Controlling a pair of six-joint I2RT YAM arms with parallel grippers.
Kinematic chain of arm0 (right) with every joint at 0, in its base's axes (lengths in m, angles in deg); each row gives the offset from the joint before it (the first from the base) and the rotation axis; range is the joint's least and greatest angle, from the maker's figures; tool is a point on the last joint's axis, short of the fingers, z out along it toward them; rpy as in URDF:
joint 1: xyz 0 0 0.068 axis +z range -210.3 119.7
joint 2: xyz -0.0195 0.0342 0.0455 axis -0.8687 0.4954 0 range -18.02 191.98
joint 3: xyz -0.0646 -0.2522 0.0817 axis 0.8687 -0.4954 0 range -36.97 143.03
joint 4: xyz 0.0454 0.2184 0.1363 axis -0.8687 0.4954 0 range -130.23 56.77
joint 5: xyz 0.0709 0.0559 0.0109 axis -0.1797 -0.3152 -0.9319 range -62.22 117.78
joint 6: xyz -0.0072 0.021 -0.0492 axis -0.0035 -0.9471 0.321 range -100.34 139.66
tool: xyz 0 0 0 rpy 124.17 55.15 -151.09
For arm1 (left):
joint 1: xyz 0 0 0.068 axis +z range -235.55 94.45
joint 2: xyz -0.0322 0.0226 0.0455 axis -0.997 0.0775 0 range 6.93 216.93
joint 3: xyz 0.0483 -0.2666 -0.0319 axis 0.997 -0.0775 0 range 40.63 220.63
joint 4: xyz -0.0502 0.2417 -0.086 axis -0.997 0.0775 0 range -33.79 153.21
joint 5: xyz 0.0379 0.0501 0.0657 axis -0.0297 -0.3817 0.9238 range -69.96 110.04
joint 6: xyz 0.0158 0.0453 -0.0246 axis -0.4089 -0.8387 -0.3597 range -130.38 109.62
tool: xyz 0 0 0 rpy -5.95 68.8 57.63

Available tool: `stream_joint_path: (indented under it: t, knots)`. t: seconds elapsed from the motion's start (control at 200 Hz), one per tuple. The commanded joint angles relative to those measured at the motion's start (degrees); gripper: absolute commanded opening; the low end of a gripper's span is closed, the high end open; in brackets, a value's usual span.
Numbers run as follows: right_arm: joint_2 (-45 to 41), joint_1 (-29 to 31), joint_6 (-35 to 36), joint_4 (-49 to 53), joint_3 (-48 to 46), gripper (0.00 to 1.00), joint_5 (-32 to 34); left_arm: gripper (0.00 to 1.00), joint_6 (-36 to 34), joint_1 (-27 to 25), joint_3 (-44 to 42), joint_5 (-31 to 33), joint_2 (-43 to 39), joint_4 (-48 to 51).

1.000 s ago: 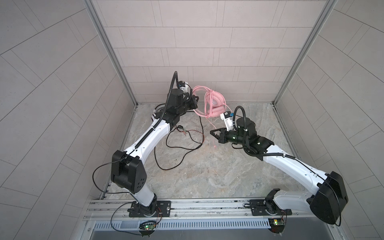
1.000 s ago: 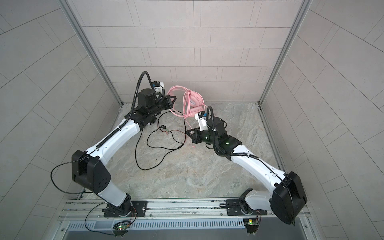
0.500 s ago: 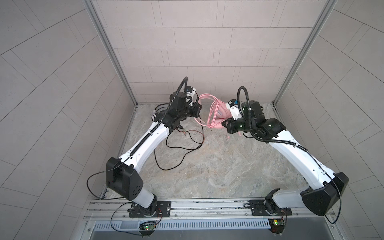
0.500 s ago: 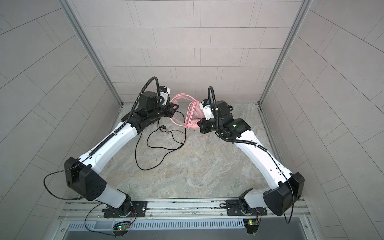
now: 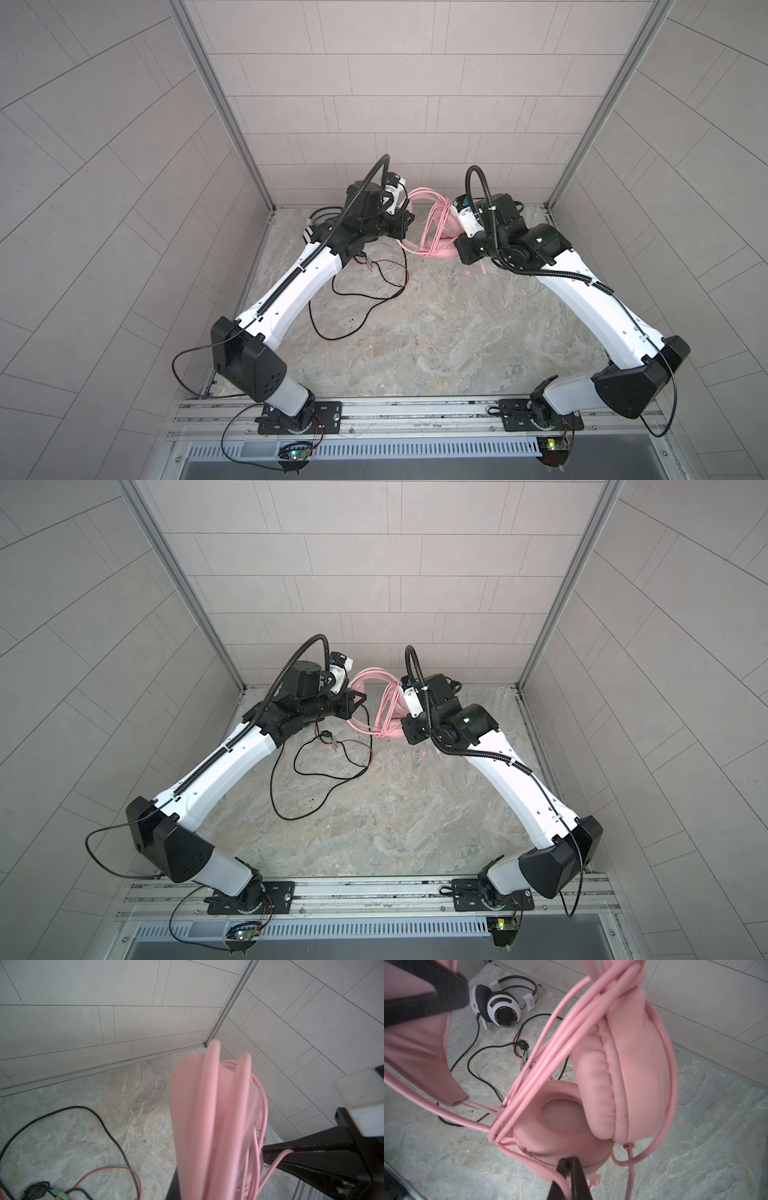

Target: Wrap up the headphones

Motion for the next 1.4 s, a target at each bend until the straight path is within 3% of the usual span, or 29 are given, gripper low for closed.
stream_joint_path:
  t: [0.0, 0.165, 0.425, 0.701, 0.976, 1.136, 1.396]
  knots:
    - [-3.0, -1.5, 1.6, -8.4, -0.7, 0.06, 14.0, 0.0, -3.4, 0.4, 0.5, -2.4, -1.3, 8.2]
    - [-5.1, -1.4, 1.3, -14.0, -3.7, 0.07, 18.3, 0.0, -3.1, 0.3, 0.6, -2.2, -2.5, 8.5]
    - [-6.1, -1.4, -0.6, -19.7, -5.4, 0.08, 19.9, 0.0, -1.6, 0.4, 1.0, -3.5, -2.5, 8.1]
    - [-7.3, -1.8, -6.1, -26.4, -7.3, 0.1, 17.3, 0.0, 1.6, 0.3, -0.3, -5.6, -2.4, 5.6]
    - [-4.3, -2.8, -4.3, -28.6, -5.6, 0.09, 15.5, 0.0, 2.3, 0.3, -0.4, -9.8, -2.3, 4.5]
    - [-2.7, -3.3, -0.6, -30.7, -4.3, 0.09, 10.2, 0.0, 0.6, 0.4, 1.4, -13.2, -0.1, 7.3]
    - [5.2, -10.1, 0.2, -28.1, 2.1, 0.1, -8.3, 0.0, 0.8, -0.2, 2.9, -21.5, 1.8, 7.4]
